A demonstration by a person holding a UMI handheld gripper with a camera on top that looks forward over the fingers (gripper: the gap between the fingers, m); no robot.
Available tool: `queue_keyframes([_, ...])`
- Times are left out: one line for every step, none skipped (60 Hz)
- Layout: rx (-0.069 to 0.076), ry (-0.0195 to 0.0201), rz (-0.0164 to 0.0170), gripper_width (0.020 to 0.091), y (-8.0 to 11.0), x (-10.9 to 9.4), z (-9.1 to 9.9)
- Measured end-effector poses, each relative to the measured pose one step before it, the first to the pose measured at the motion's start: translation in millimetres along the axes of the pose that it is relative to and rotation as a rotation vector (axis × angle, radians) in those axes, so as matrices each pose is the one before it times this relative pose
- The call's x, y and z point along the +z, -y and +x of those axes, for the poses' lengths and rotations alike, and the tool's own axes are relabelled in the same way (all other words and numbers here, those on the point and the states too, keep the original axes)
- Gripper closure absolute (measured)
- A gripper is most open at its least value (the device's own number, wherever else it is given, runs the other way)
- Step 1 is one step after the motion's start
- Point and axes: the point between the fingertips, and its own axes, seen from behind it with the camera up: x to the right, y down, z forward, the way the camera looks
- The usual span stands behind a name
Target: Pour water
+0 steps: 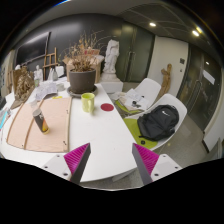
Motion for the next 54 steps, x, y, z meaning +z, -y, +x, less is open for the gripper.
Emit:
queue_keyframes([-0.0013, 0.00694, -0.00103, 0.0247, -0.23, -0.12, -2.63])
queue_keyframes([-0.0021, 0.00763, -0.00122, 0.0245, -0.30, -0.23, -4.61])
queue_keyframes([-0.0024, 0.00685, -0.00092, 0.0245, -0.28, -0.18, -4.58])
queue_keyframes([-0.0022, 0.00632, -0.00032, 0.0245, -0.26, 0.08, -5.92])
queue_keyframes([-0.0026, 0.00548, -0.00033, 0.0246, -0.23, 0.61, -9.33])
queue_keyframes([-0.0024, 0.00621, 0.00022, 0.0246, -0.37, 0.19, -7.21])
queue_keyframes([-0.0038, 0.01053, 0.00020, 0.0246, -0.64, -0.11, 7.10])
queue_keyframes([-0.0024, 0.00403, 0.00075, 0.0246, -0.07, -1.20, -19.29])
queue_keyframes([-0.0027, 0.00707, 0.00040, 0.0245, 0.62, 0.10, -11.62])
queue_keyframes([-0.0041, 0.00879, 0.00079, 0.0245, 0.24, 0.48, -9.42])
queue_keyframes([-0.0044, 0.00956, 0.00181, 0.0245, 0.16, 0.50, -9.02])
queue_keyframes([-0.0048, 0.00953, 0.00152, 0.0245, -0.04, 0.61, -8.80])
queue_keyframes([-0.0050, 0.00950, 0.00180, 0.0246, 0.10, 0.55, -8.68])
queue_keyframes([-0.0052, 0.00981, 0.00232, 0.0246, 0.18, 0.91, -8.97])
queue_keyframes([-0.0049, 0.01038, 0.00263, 0.0245, 0.22, 0.99, -9.13])
queue_keyframes([-0.0052, 0.01078, 0.00336, 0.0248, 0.62, 1.08, -9.09])
queue_keyframes([-0.0053, 0.01108, 0.00383, 0.0247, 0.48, 0.85, -9.01])
queue_keyframes([-0.0049, 0.01101, 0.00457, 0.0244, 0.78, 1.18, -9.39])
queue_keyframes([-0.0052, 0.01077, 0.00436, 0.0244, 0.66, 1.58, -8.76])
queue_keyframes([-0.0049, 0.01027, 0.00406, 0.0245, 0.78, 1.76, -8.98])
queue_keyframes([-0.0042, 0.00962, 0.00409, 0.0246, 0.82, 2.14, -8.72])
queue_keyframes([-0.0032, 0.00977, 0.00417, 0.0245, 1.01, 2.60, -8.93])
queue_keyframes([-0.0024, 0.00975, 0.00548, 0.0244, 1.11, 2.43, -9.09])
queue_keyframes([-0.0019, 0.00986, 0.00683, 0.0244, 1.70, 2.90, -8.92])
queue_keyframes([-0.0017, 0.00947, 0.00706, 0.0246, 1.97, 3.06, -8.40])
queue_keyframes([-0.0013, 0.00850, 0.00707, 0.0245, 2.17, 3.31, -7.97])
queue_keyframes([-0.0006, 0.00743, 0.00760, 0.0245, 2.28, 3.70, -7.54])
queue_keyframes([-0.0008, 0.00653, 0.00775, 0.0243, 2.53, 4.14, -7.49])
queue_keyframes([-0.0005, 0.00617, 0.00836, 0.0243, 2.56, 4.49, -7.15])
queue_keyframes([-0.0006, 0.00597, 0.00885, 0.0243, 3.14, 4.85, -6.69])
queue_keyframes([0.0006, 0.00700, 0.00888, 0.0241, 3.65, 4.74, -6.04])
queue_keyframes([0.0001, 0.00518, 0.01016, 0.0243, 3.30, 5.35, -6.25])
queue_keyframes([0.0005, 0.00430, 0.00903, 0.0243, 2.96, 5.77, -5.44])
queue_keyframes([0.0012, 0.00262, 0.00744, 0.0244, 2.31, 5.72, -4.96])
queue_keyframes([0.0019, 0.00195, 0.00647, 0.0244, 2.07, 6.11, -4.55])
queue_keyframes([0.0025, 0.00164, 0.00636, 0.0245, 1.99, 6.11, -4.64])
queue_keyframes([0.0031, 0.00279, 0.00696, 0.0243, 2.16, 6.13, -4.45])
queue_keyframes([0.0033, 0.00347, 0.00759, 0.0241, 2.32, 6.67, -4.32])
queue_keyframes([0.0038, 0.00319, 0.00770, 0.0241, 1.86, 6.96, -4.16])
queue_keyframes([0.0038, 0.00209, 0.00710, 0.0241, 1.57, 6.78, -3.93])
queue_keyframes([0.0038, 0.00121, 0.00600, 0.0241, 1.18, 6.72, -3.33])
queue_keyframes([0.0036, -0.00006, 0.00557, 0.0242, 0.63, 6.90, -3.02])
queue_keyframes([0.0031, -0.00097, 0.00461, 0.0243, 0.67, 6.98, -2.64])
queue_keyframes([0.0031, -0.00207, 0.00367, 0.0243, 0.17, 7.21, -2.25])
queue_keyframes([0.0024, -0.00246, 0.00389, 0.0241, 0.36, 6.69, -2.03])
queue_keyframes([0.0020, -0.00266, 0.00521, 0.0244, 0.49, 6.88, -1.64])
queue_keyframes([0.0022, -0.00377, 0.00551, 0.0244, 0.65, 6.16, -1.19])
queue_keyframes([0.0024, -0.00505, 0.00372, 0.0243, -0.21, 5.84, -0.82])
queue_keyframes([0.0026, -0.00462, 0.00241, 0.0245, -0.41, 5.79, -0.82])
queue_keyframes([0.0016, -0.00332, 0.00227, 0.0243, -0.59, 5.54, -1.47])
queue_keyframes([0.0013, -0.00263, 0.00250, 0.0244, -0.47, 5.19, -1.25])
queue_keyframes([0.0013, -0.00404, 0.00299, 0.0249, -0.36, 5.16, -0.93])
queue_keyframes([0.0017, -0.00451, 0.00322, 0.0257, -0.68, 4.27, -0.79])
queue_keyframes([0.0014, -0.00262, 0.00289, 0.0266, -0.60, 4.19, -1.00])
